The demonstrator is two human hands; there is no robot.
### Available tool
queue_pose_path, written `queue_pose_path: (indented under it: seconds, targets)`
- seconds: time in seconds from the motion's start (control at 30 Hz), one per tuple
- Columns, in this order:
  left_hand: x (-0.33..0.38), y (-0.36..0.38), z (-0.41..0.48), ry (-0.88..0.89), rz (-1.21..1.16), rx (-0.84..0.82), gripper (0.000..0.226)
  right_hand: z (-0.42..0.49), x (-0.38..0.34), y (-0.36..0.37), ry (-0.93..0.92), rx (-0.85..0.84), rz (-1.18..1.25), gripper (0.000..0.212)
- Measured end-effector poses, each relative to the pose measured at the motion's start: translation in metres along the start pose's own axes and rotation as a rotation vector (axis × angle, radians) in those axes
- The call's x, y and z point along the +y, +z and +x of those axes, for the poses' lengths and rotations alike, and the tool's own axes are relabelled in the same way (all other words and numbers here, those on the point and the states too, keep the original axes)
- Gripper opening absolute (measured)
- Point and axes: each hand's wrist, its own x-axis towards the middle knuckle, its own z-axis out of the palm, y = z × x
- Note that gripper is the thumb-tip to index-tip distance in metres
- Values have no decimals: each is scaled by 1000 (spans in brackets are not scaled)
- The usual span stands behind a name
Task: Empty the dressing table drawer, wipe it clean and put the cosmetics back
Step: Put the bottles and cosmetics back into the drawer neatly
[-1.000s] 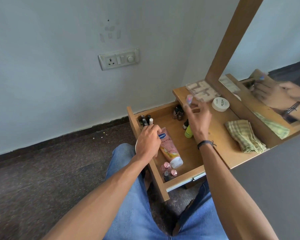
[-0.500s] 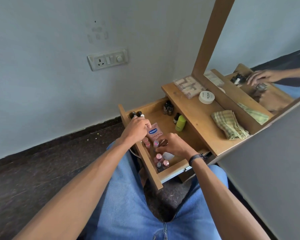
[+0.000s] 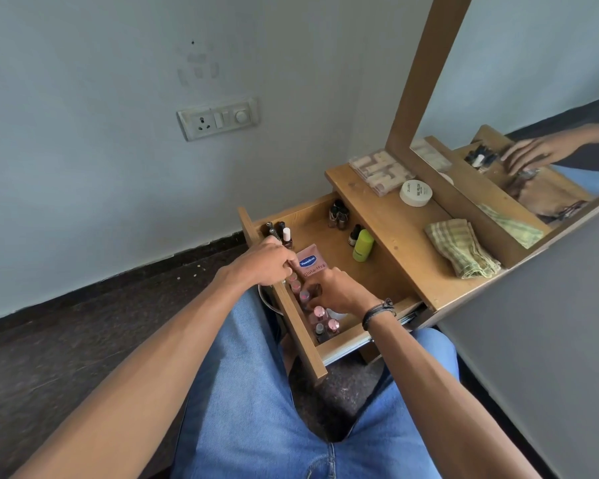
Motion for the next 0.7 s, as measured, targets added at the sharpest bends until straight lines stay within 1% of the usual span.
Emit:
queue_pose_path:
  seconds: [0.07, 0.13, 0.27, 0.4, 0.7]
  targets:
    - [1, -2, 1, 3, 67, -69, 36, 1, -1, 1, 9, 5, 6, 22]
    - [4, -4, 0, 17, 89, -101, 36, 2, -2, 1, 4, 10, -6, 22]
    - [9, -8, -2, 25, 99, -112, 38, 4, -5, 3, -24, 22, -34, 25]
    - [7, -7, -2, 27, 122, -129, 40, 6, -6, 5, -3, 24, -41, 27]
    - [8, -5, -2, 23, 145, -155, 44, 5, -6, 5, -4, 36, -67, 21]
